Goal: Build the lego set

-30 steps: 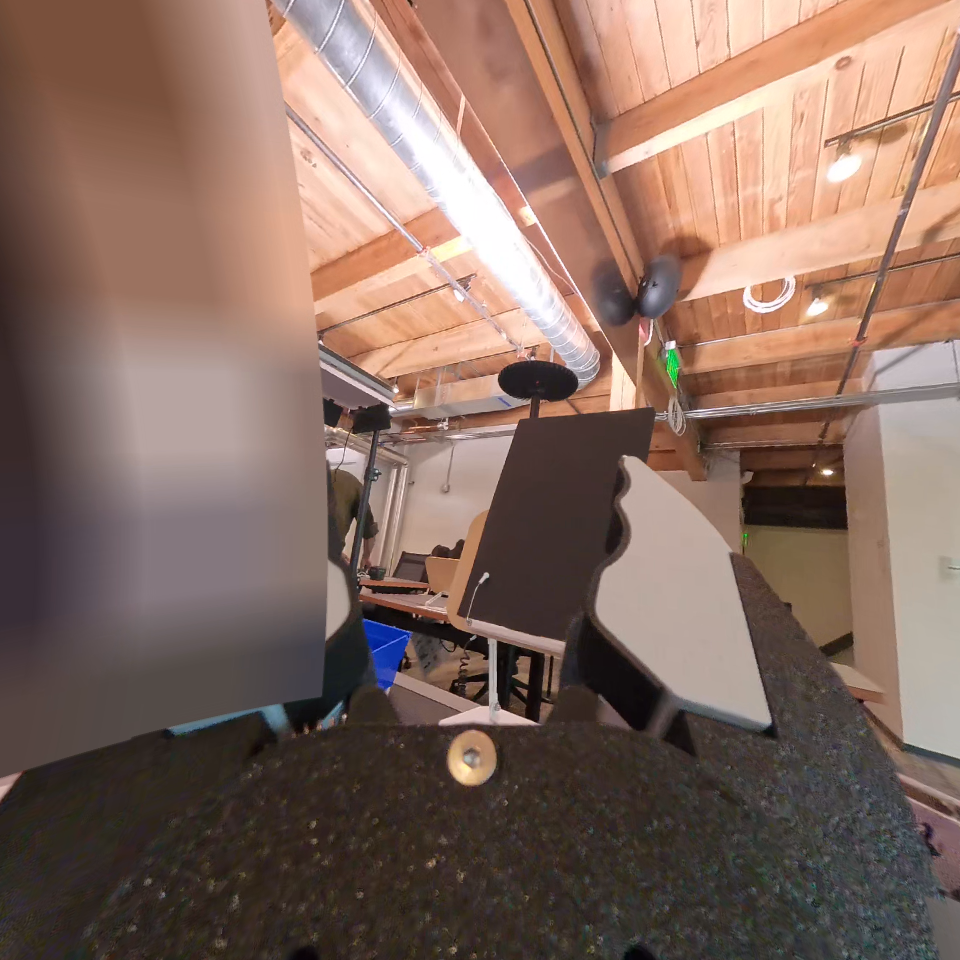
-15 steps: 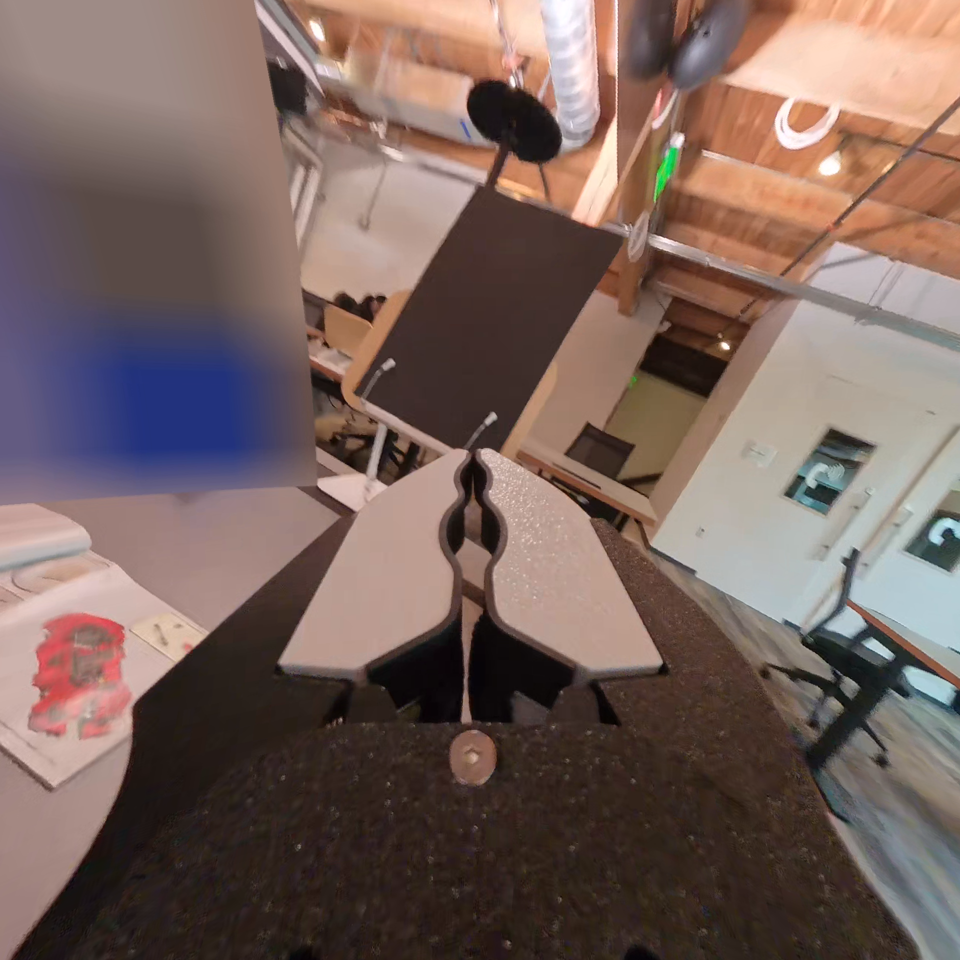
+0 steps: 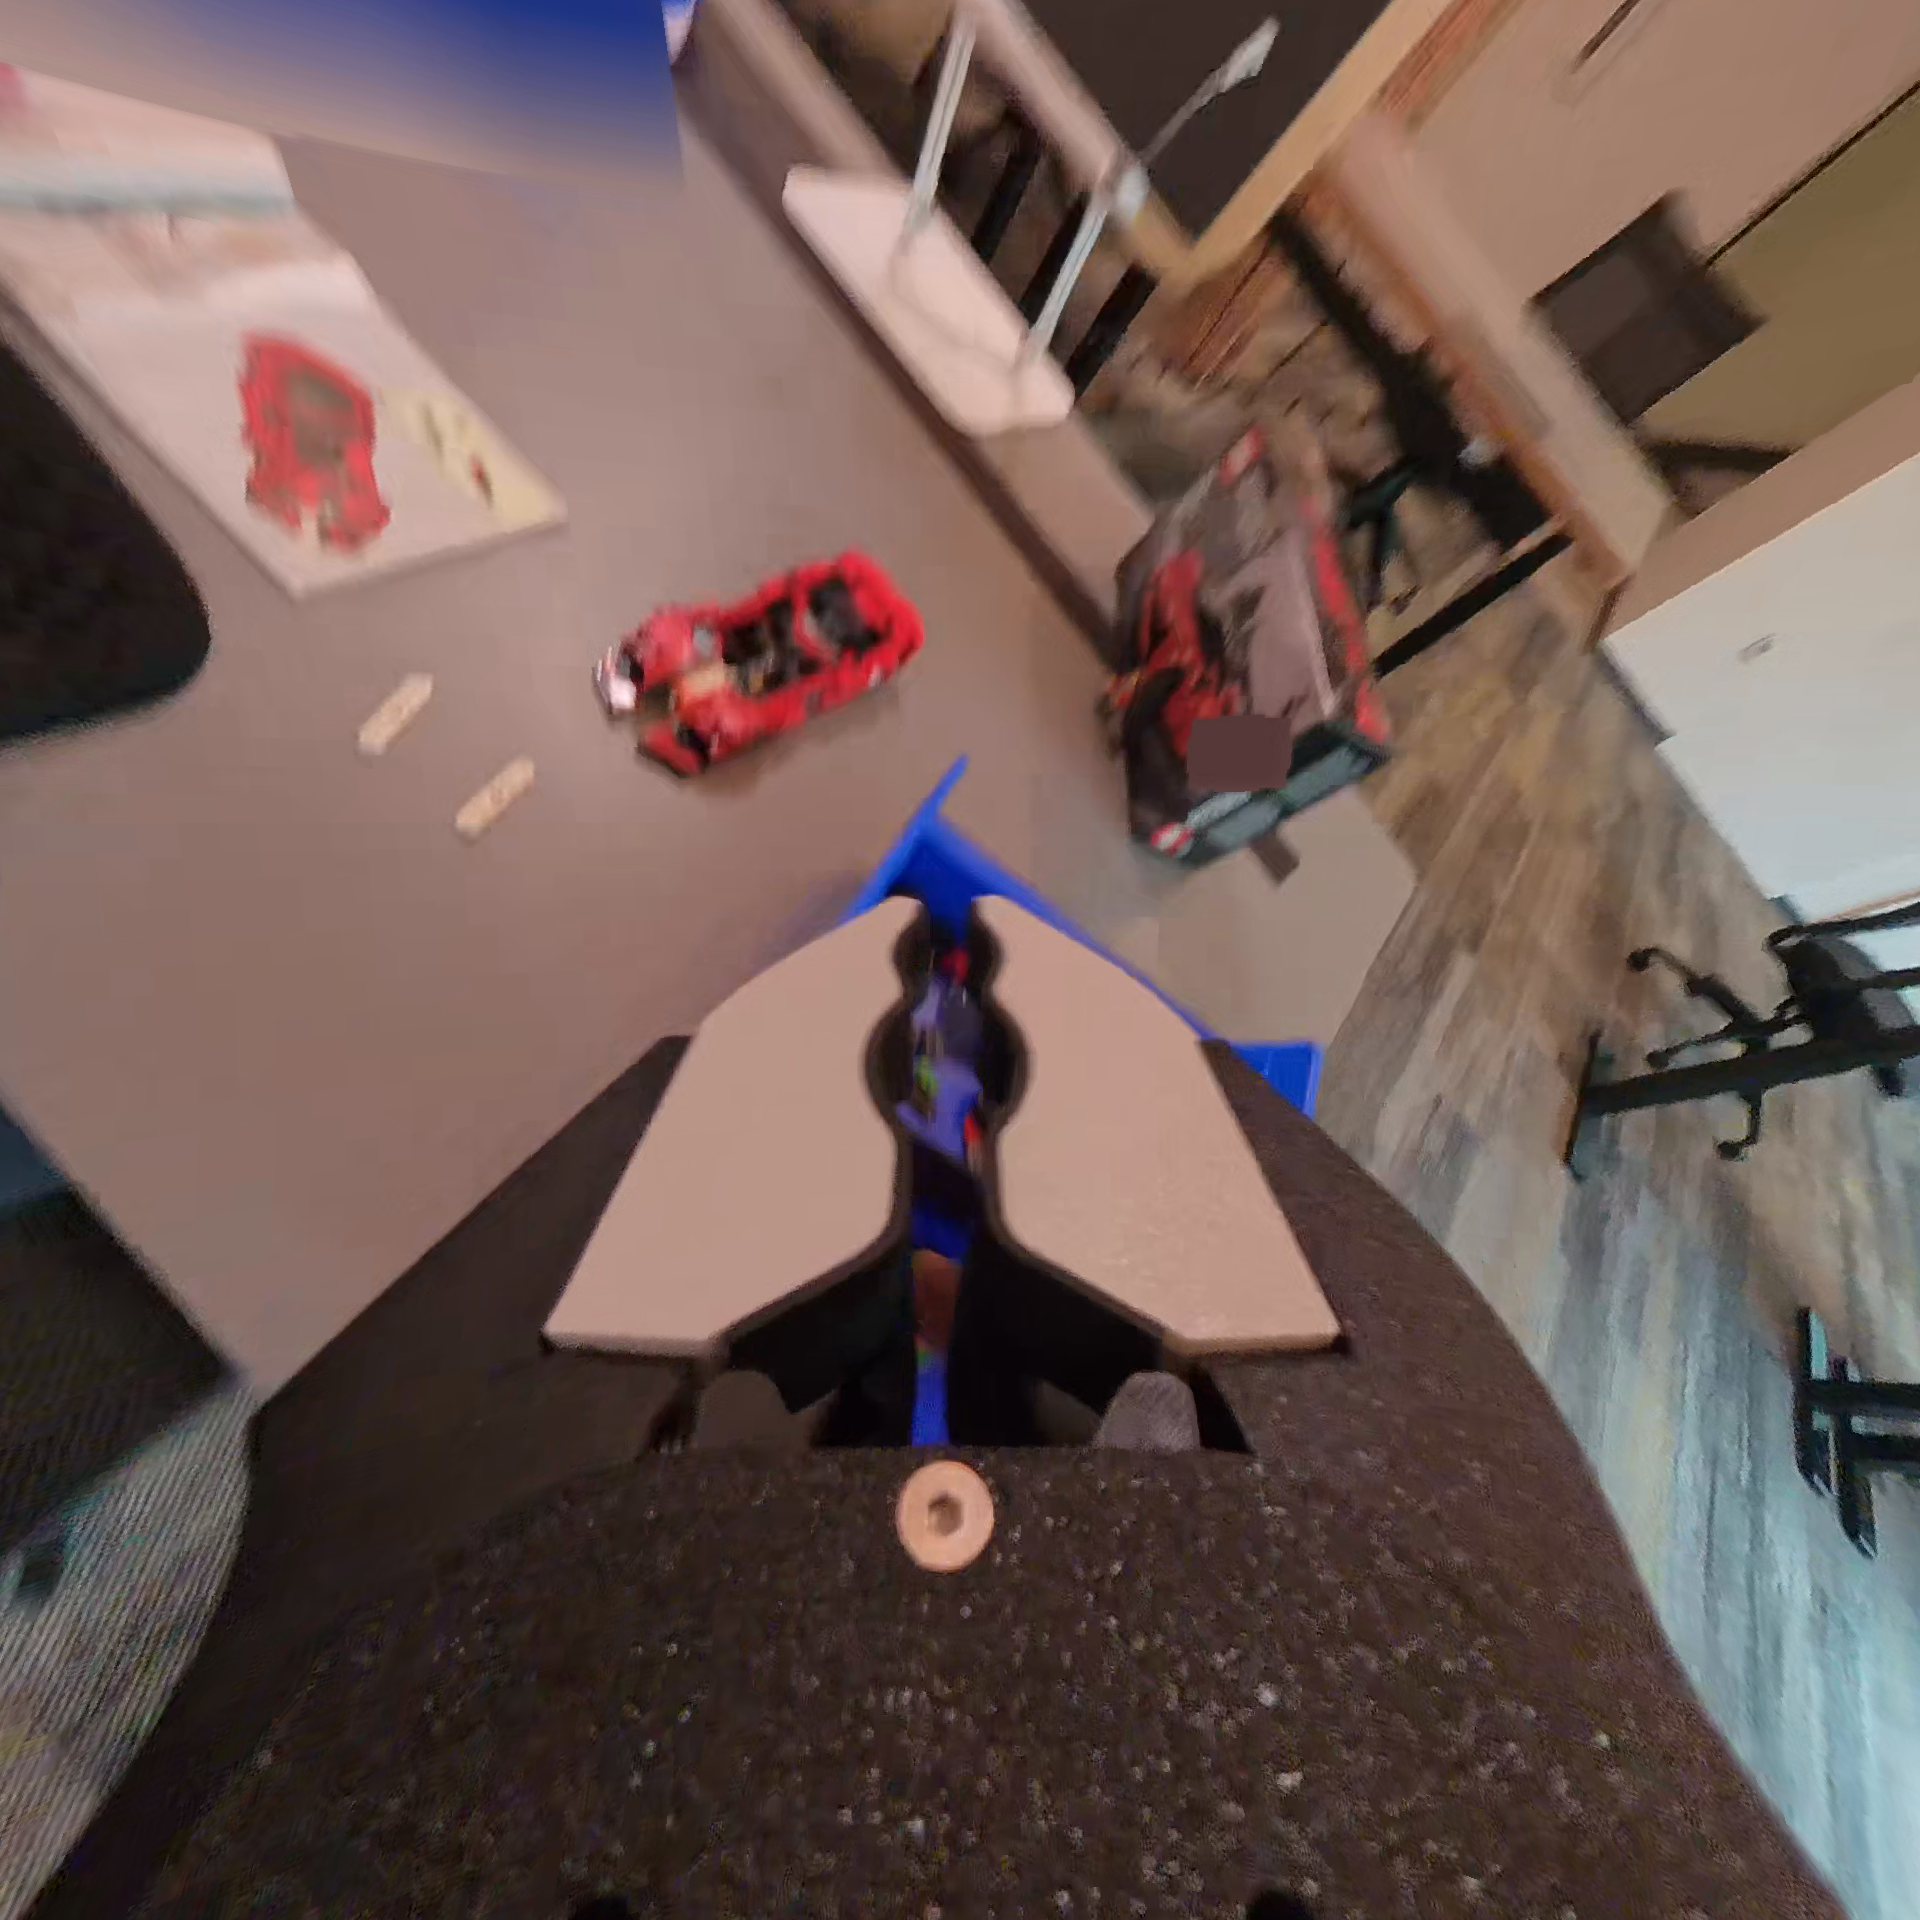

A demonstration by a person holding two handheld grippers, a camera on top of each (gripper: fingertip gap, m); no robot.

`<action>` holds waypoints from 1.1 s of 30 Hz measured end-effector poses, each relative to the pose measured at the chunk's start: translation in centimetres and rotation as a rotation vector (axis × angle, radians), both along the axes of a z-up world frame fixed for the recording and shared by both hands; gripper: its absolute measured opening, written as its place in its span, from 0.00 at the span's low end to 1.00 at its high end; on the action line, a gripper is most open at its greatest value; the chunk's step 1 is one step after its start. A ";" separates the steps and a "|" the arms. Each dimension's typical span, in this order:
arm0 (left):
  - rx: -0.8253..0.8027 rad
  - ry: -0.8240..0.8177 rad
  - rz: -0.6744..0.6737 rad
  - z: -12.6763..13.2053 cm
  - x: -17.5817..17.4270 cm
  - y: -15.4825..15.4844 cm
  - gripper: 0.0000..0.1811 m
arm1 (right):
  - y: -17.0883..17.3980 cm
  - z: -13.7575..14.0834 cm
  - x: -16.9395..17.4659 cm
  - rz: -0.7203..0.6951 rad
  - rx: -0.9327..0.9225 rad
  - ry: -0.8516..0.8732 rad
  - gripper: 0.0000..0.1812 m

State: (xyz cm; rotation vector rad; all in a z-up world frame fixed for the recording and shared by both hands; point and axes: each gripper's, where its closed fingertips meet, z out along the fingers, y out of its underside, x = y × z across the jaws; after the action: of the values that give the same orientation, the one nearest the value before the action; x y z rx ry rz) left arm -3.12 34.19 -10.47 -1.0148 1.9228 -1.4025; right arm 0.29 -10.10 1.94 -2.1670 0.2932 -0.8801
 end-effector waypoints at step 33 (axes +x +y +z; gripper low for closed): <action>-0.012 0.090 0.012 3.3 9.2 -5.4 0.22 | -5.9 -14.4 -1.5 0.587 -0.369 0.682 0.05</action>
State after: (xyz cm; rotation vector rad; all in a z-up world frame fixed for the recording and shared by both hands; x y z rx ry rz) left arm 6.13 28.82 -7.14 -1.1115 1.9709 -1.3850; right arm -1.17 -16.04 -12.45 -2.6294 -0.2010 0.1660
